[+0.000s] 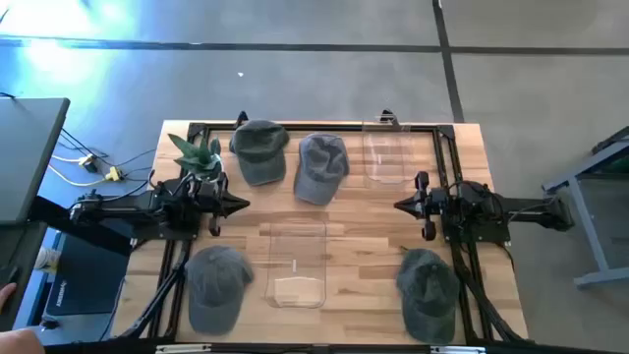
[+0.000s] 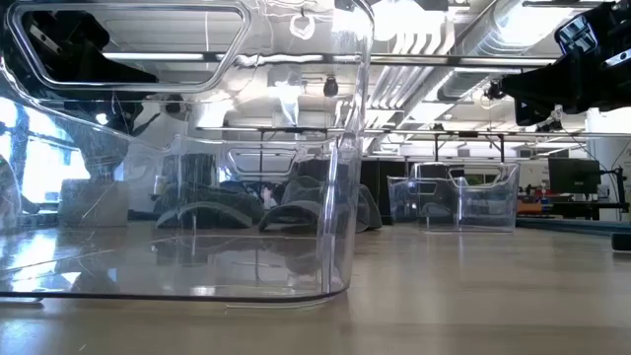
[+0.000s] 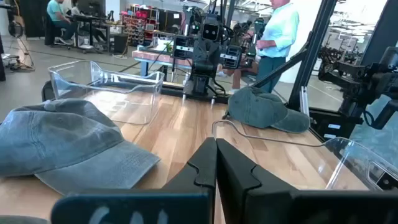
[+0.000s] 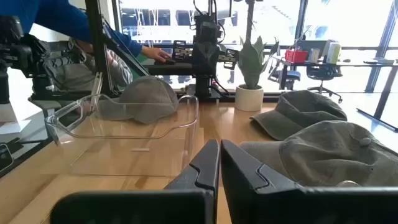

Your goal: Pick & Place hat

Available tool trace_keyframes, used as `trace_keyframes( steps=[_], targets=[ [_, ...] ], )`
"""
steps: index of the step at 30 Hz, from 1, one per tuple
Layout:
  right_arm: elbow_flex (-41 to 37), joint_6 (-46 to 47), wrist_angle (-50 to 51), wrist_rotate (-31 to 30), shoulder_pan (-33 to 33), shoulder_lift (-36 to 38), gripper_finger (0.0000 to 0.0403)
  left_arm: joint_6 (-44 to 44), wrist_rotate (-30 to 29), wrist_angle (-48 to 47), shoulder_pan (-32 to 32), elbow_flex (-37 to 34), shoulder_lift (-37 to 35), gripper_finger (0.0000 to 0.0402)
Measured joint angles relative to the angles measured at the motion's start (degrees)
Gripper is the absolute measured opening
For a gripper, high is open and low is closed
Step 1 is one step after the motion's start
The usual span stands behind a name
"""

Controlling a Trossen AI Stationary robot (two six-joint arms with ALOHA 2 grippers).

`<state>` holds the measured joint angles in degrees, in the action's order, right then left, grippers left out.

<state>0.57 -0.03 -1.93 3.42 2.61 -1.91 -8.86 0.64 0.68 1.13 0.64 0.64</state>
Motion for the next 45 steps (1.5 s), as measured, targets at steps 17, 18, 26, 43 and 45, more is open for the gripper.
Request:
trace_keyframes(
  steps=[17, 18, 26, 43, 45],
  targets=[
    [-0.02, 0.00, -0.02, 0.00, 0.00, 0.00, 0.0012, 0.00, 0.01, 0.00, -0.02, 0.00, 0.00, 0.0001],
    [-0.02, 0.00, -0.02, -0.01, 0.00, 0.00, 0.0012, 0.00, 0.02, 0.00, -0.01, 0.00, 0.01, 0.0001],
    [-0.02, 0.00, -0.02, 0.00, 0.00, 0.00, 0.0012, 0.00, 0.01, -0.01, -0.02, 0.00, 0.00, 0.0001],
    [-0.02, 0.00, 0.00, 0.00, 0.00, 0.00, 0.0012, 0.00, -0.33, 0.31, 0.00, 0.00, 0.02, 0.0001],
    [-0.02, 0.00, 0.00, -0.01, 0.00, 0.00, 0.0012, -0.41, -3.02, 2.05, -0.04, 0.00, 0.02, 0.0001]
  ],
)
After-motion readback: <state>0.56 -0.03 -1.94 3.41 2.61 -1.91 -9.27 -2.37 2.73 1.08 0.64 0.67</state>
